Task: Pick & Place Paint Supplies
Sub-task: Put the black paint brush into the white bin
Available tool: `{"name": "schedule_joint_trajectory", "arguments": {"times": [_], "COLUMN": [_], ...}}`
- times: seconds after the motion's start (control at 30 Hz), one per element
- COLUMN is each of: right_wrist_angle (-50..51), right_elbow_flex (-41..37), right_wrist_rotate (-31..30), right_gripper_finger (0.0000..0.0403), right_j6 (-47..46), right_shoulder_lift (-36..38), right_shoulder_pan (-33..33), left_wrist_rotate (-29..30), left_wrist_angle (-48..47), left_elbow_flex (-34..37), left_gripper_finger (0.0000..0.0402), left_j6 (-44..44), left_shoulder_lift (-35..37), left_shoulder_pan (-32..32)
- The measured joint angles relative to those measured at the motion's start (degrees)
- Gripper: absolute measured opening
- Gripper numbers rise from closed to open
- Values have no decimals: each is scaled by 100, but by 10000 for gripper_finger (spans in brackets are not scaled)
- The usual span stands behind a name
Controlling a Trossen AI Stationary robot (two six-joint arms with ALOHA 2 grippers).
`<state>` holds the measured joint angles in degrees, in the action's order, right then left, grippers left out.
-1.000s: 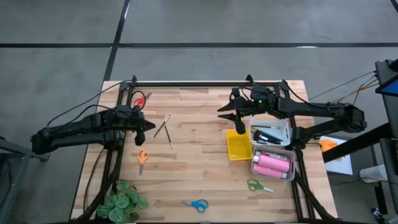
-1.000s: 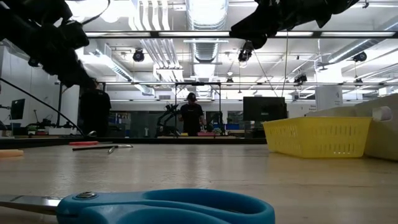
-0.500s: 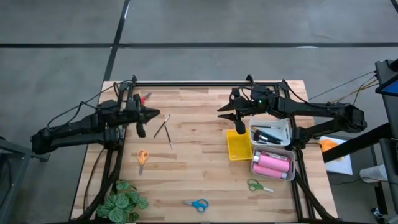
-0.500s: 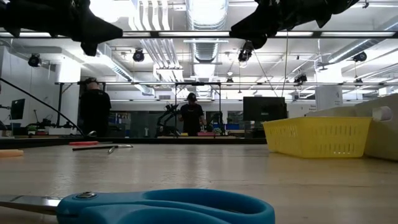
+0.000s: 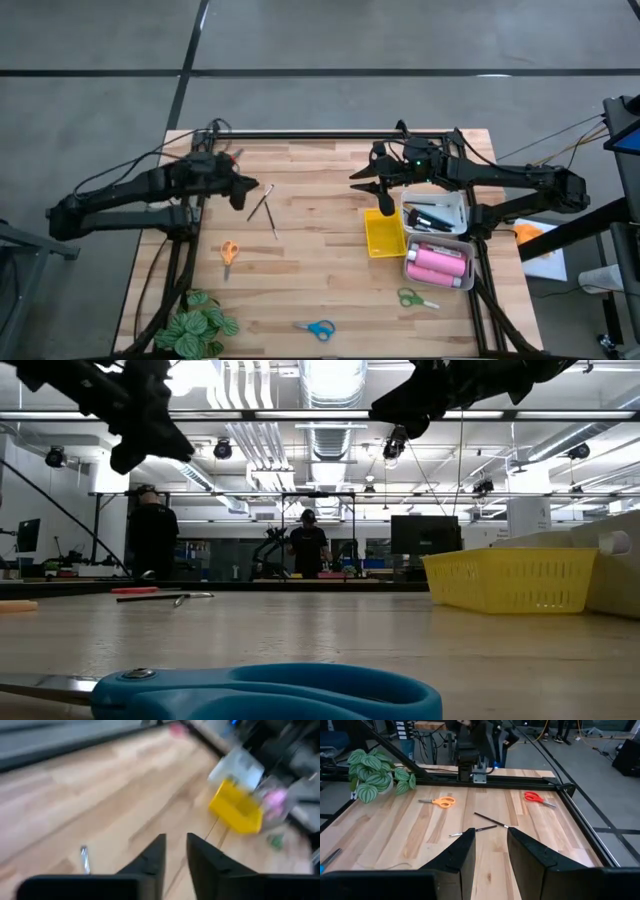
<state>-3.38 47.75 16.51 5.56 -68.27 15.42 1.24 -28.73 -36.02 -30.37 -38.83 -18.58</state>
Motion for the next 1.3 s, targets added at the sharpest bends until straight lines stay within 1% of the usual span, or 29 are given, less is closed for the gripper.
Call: {"name": "schedule_joint_trajectory", "arguments": {"times": [0.1,0.23,0.3,0.4,0.6,1.1,1.2,1.3], "right_wrist_angle": [0,1,2,2,4,4,4,4], "right_elbow_flex": [1,2,1,0,2,2,2,0], "right_wrist_rotate": [-1,0,0,0,0,0,0,0], "right_gripper_finger": [112,112,112,112,112,112,112,112], "right_j6": [2,2,1,0,1,2,2,2], "right_shoulder_lift": [0,0,0,0,0,0,0,0], "right_shoulder_pan": [0,-2,-2,-2,-2,-2,-2,-2], "left_wrist_rotate": [-37,-118,-143,-121,-119,-59,-56,13], "left_wrist_angle": [-314,-813,-1083,-1520,-1948,-1835,-1718,-1627], "left_elbow_flex": [-300,-628,-774,-895,-862,-857,-853,-853], "left_gripper_finger": [135,199,221,238,244,243,238,222], "left_j6": [125,579,619,490,2,21,40,52], "left_shoulder_lift": [-489,-1169,-1492,-1966,-2781,-4531,-4788,-5027], "left_shoulder_pan": [-22,-32,-37,-66,-124,-139,-139,-139]}}
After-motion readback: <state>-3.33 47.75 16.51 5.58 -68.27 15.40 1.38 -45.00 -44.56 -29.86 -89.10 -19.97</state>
